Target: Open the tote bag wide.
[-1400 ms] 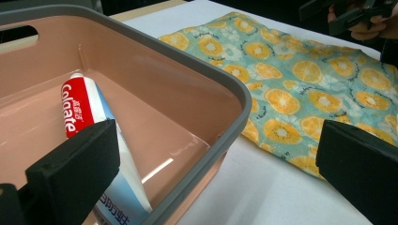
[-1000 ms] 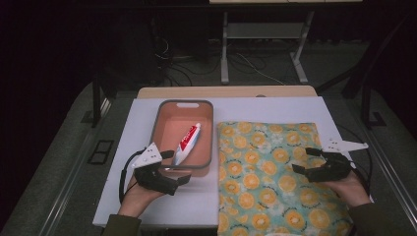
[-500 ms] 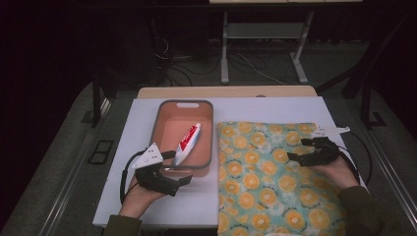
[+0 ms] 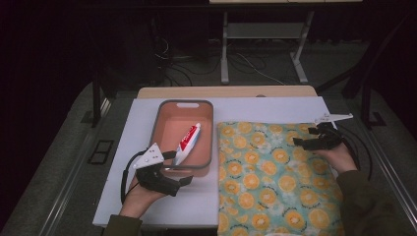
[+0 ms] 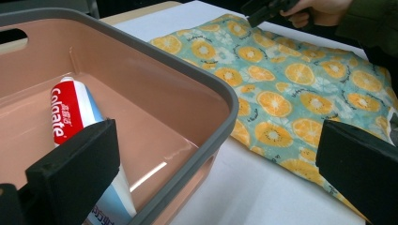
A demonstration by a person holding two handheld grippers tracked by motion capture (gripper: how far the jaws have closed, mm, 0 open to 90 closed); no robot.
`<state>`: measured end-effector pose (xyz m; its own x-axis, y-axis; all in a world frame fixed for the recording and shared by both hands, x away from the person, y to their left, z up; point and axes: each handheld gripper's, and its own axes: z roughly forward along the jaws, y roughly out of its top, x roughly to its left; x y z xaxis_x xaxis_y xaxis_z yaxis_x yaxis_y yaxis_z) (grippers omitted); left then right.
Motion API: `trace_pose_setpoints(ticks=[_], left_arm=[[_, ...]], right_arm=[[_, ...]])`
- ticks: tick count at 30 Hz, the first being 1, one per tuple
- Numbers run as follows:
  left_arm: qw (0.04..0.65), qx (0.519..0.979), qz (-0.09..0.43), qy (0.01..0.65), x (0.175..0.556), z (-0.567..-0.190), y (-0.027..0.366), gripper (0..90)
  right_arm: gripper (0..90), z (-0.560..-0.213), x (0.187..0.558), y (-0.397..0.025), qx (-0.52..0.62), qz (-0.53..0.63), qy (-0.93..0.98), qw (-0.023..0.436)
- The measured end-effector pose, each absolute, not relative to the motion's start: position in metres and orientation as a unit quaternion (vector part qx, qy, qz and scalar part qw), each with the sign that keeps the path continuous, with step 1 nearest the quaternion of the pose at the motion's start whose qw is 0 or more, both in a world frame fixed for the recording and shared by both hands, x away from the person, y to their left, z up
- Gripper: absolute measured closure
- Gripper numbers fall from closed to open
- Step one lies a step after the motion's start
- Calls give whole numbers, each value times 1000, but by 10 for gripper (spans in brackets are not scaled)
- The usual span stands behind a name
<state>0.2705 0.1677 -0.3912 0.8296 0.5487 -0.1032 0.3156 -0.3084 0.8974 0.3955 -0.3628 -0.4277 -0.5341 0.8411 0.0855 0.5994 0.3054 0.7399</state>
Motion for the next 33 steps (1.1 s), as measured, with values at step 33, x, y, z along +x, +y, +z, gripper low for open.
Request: trace_pose_setpoints(ticks=[33], left_arm=[[528,797,107,273,271,-390,171,0]], right_arm=[[128,-456,488,-259,402,378,829,90]])
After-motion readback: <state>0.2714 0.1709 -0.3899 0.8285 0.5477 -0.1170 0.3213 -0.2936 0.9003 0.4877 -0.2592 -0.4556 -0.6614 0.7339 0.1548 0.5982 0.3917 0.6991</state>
